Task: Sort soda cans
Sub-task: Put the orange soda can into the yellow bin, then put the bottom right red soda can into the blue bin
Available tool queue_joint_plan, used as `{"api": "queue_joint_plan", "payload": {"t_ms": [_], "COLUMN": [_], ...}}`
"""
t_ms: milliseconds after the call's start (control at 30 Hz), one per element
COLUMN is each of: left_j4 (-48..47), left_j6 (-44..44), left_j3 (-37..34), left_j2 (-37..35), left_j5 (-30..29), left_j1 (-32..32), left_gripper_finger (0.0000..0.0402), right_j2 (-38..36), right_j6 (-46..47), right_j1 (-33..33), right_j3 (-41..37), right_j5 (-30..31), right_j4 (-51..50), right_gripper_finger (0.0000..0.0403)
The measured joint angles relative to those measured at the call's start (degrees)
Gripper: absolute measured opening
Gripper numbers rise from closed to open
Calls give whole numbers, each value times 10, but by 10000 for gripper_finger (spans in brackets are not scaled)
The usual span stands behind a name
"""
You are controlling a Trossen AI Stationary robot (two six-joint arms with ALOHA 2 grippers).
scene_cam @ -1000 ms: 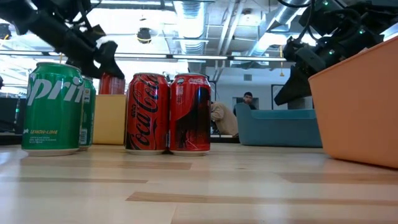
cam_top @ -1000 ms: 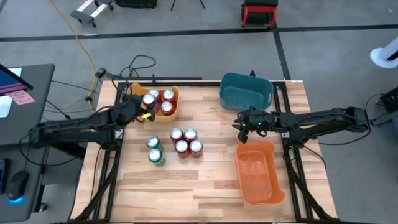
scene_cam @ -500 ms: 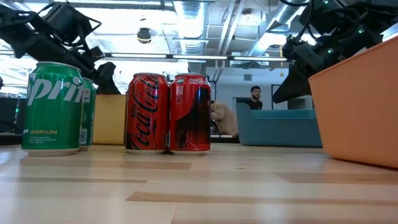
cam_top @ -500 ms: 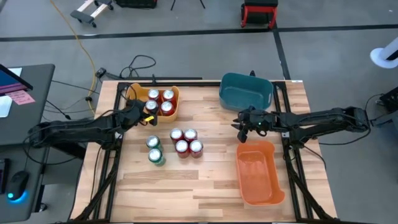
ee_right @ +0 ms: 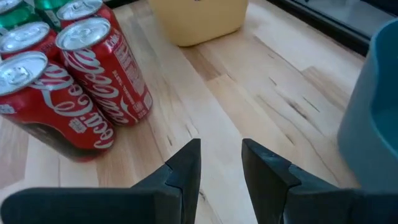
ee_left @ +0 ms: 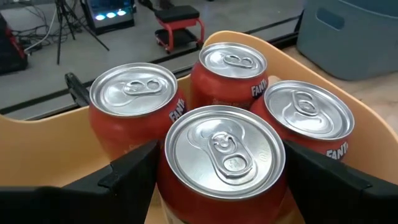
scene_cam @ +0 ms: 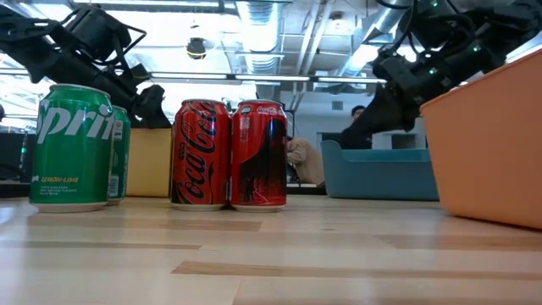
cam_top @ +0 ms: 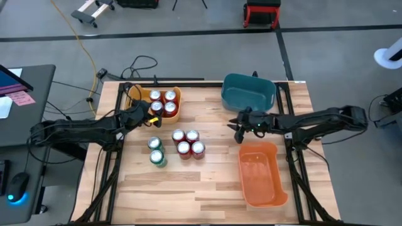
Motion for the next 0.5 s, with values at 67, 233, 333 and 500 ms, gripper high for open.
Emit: {"api": "queue_joint_plan", "payload": {"t_ms": [67,233,333,500], "left_j4": [-1,-5,2,-5], "left_j6": [3,30,41,49], "left_j3": [0,0,1,1], "left_j2": [-2,-15,-26,-39], "left_j5": [0,-21,-39,-41], "left_j1": [0,1,2,9], "left_gripper_finger": [310,325,336,345], "right_j2": [9,11,10,10], "right_j6": [0,-16,-30,-45], "right_j1": [0,10,21,35], "right_j3": [0,0,0,0], "right_j5": [0,0,0,0], "right_j4": [12,29,42,55], "right_gripper_finger": [139,139,142,159]}}
